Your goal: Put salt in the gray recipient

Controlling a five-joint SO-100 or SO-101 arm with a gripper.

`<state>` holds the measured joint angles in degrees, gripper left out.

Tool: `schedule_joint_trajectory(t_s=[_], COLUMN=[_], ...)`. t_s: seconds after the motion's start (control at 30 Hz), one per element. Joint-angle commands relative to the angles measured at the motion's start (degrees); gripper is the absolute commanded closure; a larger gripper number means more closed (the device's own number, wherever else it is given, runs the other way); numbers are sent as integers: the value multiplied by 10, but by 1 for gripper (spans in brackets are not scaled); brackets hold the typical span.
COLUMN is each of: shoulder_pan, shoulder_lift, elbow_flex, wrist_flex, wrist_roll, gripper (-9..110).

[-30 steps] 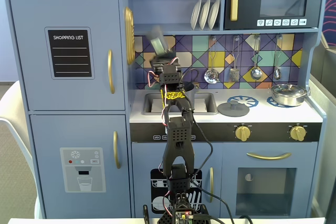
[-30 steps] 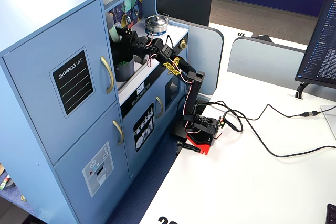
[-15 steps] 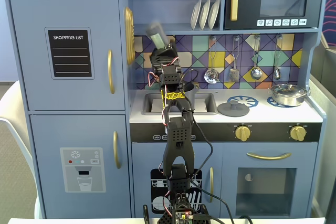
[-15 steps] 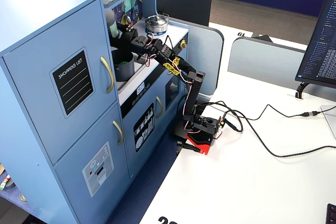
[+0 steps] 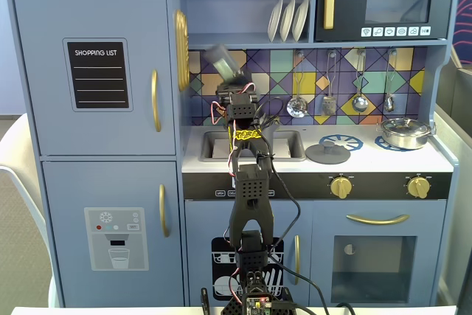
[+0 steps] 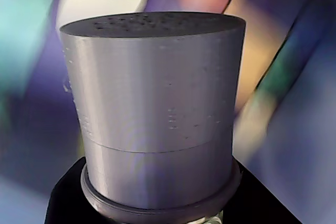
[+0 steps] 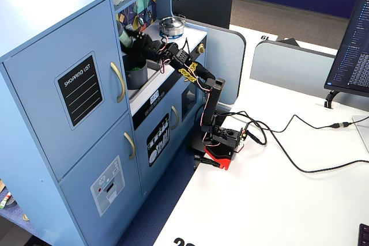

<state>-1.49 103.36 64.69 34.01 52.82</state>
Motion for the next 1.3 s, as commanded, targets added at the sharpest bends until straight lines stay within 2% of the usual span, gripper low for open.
schedule_joint_trajectory(t_s=[0.0, 0.13, 0.27, 0.33, 0.47, 0.63, 0.8, 1.27], shoulder_pan=[30, 95, 187, 240, 346, 454, 508, 527], shoulder_lift=[12, 32, 54, 54, 37, 3, -29, -115], elbow_flex=[-66, -49, -20, -20, -19, 43, 129, 152], wrist_flex=[-25, 29, 30, 25, 2, -122, -243, -295], wrist_roll=[-379, -741, -1121, -1237, -1375, -1416, -1447, -1393], gripper=[101, 101, 101, 101, 101, 101, 101, 101])
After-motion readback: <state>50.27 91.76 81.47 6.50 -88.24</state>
